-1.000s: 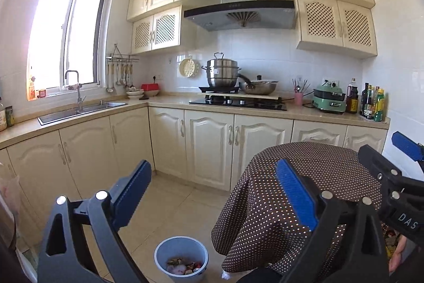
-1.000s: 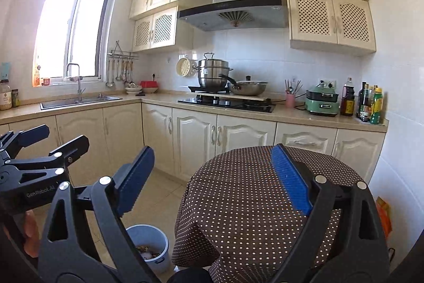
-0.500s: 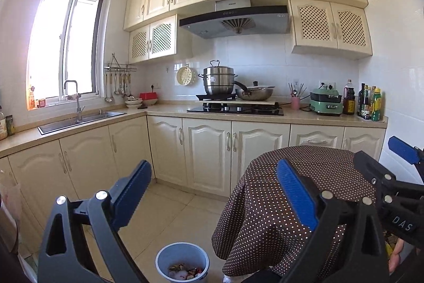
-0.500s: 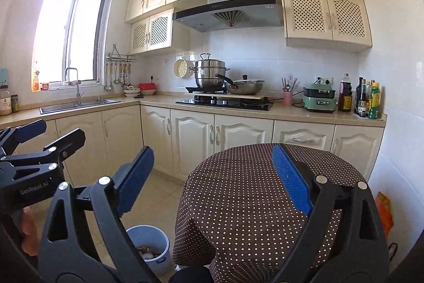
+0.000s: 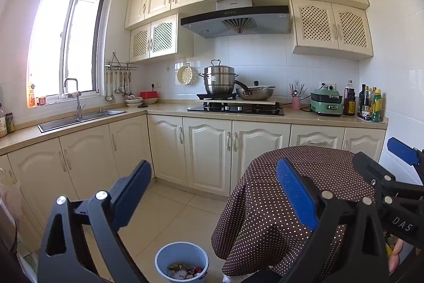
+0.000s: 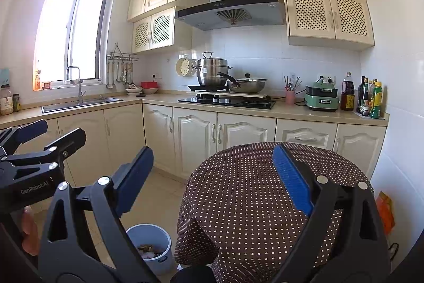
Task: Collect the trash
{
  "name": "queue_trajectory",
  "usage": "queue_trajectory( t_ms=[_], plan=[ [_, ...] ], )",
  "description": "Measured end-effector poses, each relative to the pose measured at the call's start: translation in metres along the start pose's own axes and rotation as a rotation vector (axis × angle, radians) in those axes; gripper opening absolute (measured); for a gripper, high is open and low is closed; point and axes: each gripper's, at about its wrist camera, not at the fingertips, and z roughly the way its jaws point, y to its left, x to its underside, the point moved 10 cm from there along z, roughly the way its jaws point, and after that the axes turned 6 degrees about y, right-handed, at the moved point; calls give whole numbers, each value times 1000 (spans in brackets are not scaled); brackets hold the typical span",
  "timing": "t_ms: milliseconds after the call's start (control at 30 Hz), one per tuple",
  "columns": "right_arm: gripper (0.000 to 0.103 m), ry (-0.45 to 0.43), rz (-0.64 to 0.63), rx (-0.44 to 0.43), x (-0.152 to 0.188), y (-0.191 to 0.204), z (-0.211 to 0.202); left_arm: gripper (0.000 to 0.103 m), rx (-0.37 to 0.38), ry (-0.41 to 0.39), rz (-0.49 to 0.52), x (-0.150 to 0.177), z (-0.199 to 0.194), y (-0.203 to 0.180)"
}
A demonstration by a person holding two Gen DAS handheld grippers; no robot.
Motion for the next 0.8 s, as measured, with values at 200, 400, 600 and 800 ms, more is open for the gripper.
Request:
queue_trajectory(
  t_ms=[200,400,600,800],
  plan=[
    [90,1,-3,-2,-1,3,1,94,-3,1,-3,0,1,2],
    [90,2,-4,-2,0,4,1,94,-4,1,-2,0,1,2],
    [91,2,-5,-2,0,4,0,94,-1,1,-1,0,2,0],
    [91,3,-5,-2,0,5,0,94,-1,5,1,3,2,-1]
  ],
)
